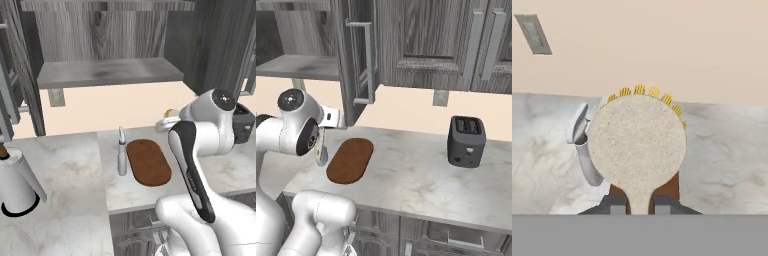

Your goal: Grab the spray bottle from the cabinet, then place it next to the cutting board for sanitizing. Then grab the dish brush from the countertop next to the sink and place it next to the cutting board.

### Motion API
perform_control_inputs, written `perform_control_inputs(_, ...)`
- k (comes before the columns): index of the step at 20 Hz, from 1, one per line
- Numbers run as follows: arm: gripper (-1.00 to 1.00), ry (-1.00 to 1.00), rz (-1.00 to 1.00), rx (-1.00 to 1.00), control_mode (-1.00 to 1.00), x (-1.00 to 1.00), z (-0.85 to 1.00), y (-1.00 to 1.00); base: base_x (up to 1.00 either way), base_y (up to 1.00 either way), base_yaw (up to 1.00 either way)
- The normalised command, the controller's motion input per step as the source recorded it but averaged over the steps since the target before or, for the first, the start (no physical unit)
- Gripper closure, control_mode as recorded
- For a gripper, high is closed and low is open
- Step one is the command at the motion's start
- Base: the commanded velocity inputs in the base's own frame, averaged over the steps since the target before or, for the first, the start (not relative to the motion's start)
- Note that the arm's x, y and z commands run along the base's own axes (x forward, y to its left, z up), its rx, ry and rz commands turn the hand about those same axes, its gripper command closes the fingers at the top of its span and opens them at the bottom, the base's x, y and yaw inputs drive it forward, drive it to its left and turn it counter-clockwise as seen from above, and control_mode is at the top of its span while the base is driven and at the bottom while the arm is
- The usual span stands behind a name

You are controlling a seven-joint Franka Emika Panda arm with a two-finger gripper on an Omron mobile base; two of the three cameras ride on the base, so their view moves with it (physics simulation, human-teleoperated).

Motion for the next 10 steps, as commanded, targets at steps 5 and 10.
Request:
perform_control_inputs(5,1.00,0.01,-0.06,-0.10,-1.00,0.01,-0.54,-0.05,0.00,0.00,0.00)
perform_control_inputs(10,1.00,0.00,-0.10,-0.08,-1.00,0.00,-0.61,-0.16,0.00,0.00,0.00)
